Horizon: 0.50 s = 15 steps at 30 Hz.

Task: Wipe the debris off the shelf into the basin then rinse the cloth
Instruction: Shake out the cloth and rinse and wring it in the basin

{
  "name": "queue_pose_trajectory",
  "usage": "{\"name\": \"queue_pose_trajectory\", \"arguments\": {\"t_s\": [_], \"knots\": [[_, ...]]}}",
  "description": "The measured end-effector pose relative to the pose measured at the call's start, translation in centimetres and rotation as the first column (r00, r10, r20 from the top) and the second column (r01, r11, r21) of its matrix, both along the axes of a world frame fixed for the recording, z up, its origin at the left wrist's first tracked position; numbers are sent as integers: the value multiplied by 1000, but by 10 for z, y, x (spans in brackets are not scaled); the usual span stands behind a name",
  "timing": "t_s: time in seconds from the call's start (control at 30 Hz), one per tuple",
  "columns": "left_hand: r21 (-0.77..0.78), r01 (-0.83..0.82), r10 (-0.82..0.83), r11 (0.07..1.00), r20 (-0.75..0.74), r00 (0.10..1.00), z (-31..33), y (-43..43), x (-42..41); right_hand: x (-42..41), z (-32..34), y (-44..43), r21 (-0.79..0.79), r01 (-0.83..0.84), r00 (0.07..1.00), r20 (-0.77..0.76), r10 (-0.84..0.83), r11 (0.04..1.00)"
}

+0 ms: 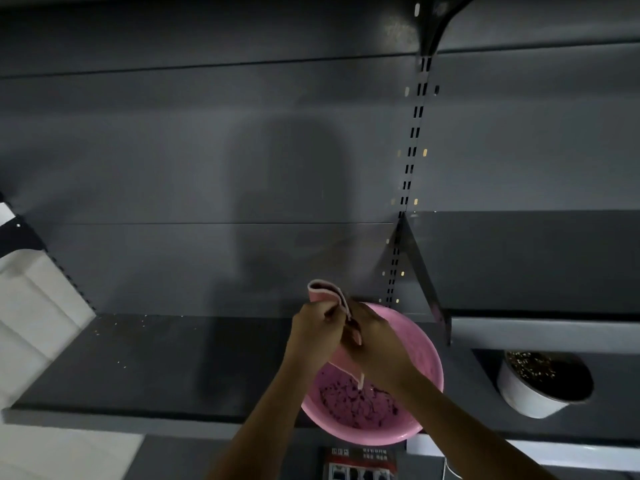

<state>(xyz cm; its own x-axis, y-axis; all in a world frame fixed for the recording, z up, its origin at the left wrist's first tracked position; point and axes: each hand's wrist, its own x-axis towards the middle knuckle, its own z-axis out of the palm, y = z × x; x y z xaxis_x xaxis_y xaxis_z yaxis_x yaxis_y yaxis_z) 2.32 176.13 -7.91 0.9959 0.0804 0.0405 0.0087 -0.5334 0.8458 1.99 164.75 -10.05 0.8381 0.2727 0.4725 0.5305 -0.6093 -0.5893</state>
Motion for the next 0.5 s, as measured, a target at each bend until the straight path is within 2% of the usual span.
{"name": "queue_pose_trajectory", "arguments": {"t_s": [0.07,0.17,0.23,0.3,0.37,0.43,0.47,0.5], "knots": [[-102,43,-49,994,-54,997,-1,-1,-2,0,3,-3,88,112,993,-38,-109,990],[-241,-24,25,970,1,1000,-8,7,-4,10,1,-13,230,186,925,-368,-92,955],[-301,-107,112,948,0,994,-15,15,-3,18,-1,-20,272,233,900,-425,-101,934],[-362,-116,108,925,-43,993,-20,20,-2,22,-2,-24,358,256,892,-445,-77,898],[-443,-53,20,895,-81,997,-24,21,-1,23,3,-26,557,250,866,-495,74,792],[-552,13,-99,834,-126,987,-27,22,-3,25,7,-27,738,278,818,-517,251,615],[-571,34,-146,820,-151,978,-30,22,-4,26,8,-29,782,312,793,-527,306,539],[-566,39,-163,824,-169,972,-32,21,-4,27,8,-31,786,349,764,-554,331,510]]}}
